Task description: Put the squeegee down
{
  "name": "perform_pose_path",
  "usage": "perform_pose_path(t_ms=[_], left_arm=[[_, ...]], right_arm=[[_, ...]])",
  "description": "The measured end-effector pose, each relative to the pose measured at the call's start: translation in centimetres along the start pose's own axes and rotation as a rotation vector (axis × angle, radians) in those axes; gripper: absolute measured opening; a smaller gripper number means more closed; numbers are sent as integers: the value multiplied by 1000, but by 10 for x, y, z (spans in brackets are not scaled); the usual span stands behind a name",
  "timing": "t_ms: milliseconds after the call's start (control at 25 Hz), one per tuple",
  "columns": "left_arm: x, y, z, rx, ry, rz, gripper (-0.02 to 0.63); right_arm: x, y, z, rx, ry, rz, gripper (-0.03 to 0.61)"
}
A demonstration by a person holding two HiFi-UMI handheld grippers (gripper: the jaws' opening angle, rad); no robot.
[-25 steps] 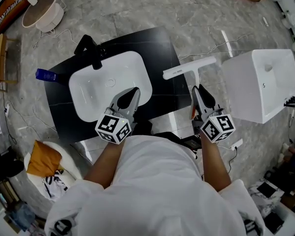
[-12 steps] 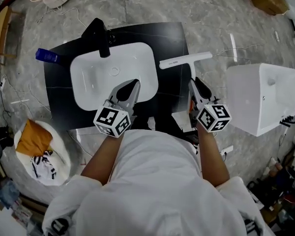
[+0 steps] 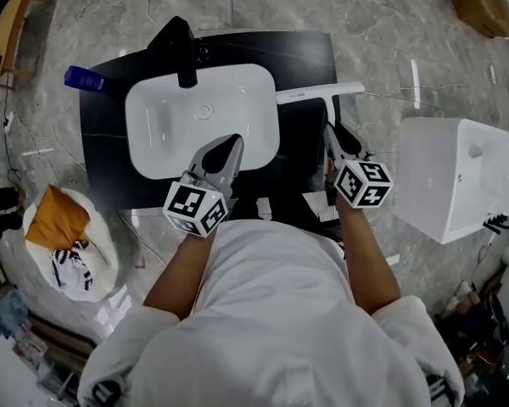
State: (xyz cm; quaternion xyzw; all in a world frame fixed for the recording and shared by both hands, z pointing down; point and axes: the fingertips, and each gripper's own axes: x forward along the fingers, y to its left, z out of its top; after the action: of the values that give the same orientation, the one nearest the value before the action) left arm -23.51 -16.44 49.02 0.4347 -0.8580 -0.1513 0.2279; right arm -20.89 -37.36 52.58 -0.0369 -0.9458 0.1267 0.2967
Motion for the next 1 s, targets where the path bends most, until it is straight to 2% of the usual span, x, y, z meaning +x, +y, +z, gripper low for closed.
perform_pose_path(t_ms=[480, 1000], left_arm=[[8, 16, -12, -18, 17, 27, 17], [12, 21, -15, -28, 25, 23, 17]], right_arm=[[38, -16, -27, 0, 95, -44, 78], [61, -35, -53, -2, 187, -96, 78]])
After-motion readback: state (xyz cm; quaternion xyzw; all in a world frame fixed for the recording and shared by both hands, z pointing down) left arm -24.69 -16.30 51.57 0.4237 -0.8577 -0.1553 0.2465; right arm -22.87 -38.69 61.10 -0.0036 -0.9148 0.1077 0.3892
